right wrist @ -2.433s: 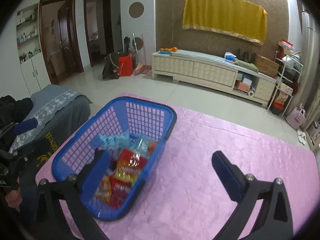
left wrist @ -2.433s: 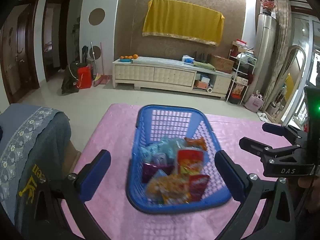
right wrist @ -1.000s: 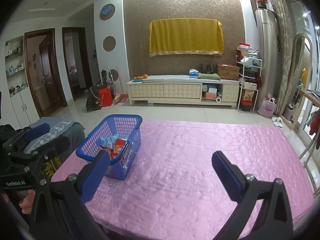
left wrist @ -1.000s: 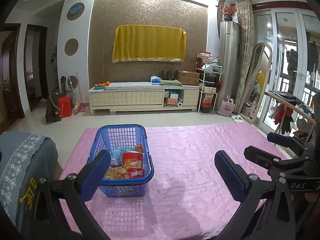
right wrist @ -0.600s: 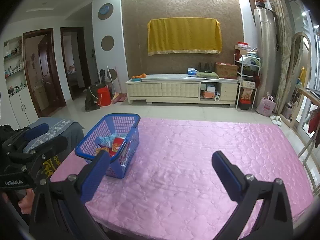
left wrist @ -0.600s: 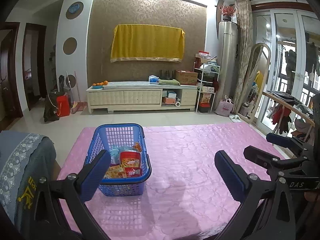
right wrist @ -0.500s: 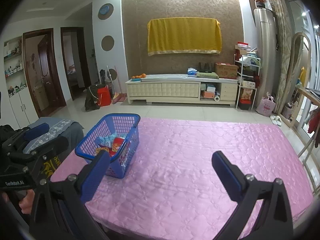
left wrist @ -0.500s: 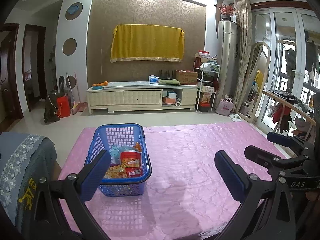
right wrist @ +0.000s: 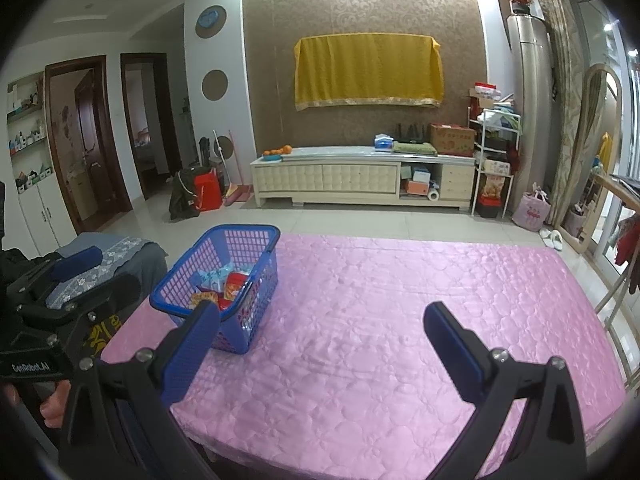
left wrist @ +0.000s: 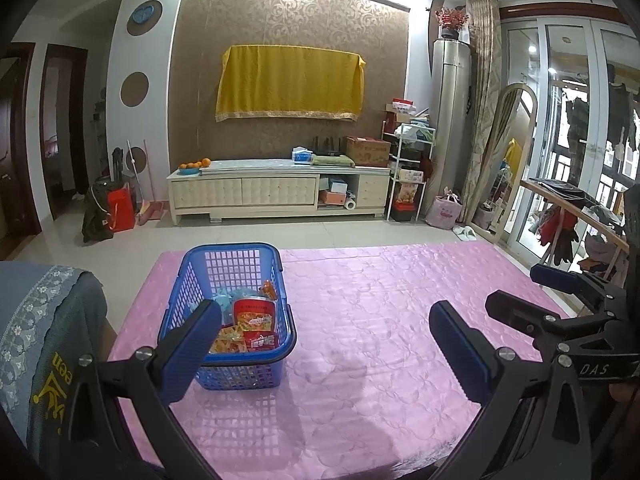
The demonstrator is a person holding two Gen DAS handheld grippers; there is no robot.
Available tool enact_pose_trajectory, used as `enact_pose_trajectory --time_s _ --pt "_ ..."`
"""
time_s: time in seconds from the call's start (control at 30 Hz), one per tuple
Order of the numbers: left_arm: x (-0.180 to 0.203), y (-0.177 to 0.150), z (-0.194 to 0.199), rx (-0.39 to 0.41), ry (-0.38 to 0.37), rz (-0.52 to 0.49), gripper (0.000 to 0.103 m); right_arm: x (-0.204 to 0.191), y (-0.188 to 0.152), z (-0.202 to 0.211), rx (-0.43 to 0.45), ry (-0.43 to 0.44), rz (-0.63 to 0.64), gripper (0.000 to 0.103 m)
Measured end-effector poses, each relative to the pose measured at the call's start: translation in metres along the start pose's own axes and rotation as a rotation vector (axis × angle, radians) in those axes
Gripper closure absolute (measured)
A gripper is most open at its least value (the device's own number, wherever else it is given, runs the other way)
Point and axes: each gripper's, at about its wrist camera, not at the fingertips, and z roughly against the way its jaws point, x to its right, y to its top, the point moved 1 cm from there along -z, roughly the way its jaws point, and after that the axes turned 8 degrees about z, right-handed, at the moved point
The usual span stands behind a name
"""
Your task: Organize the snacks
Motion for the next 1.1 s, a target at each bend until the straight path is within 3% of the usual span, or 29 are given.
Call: enact_pose_trajectory --time_s 1.1 --pt "0.0028 -0.0006 0.0032 0.001 -0.006 -0.004 0.000 0.0003 0.0007 0.0021 0.000 0.005 -0.006 0.000"
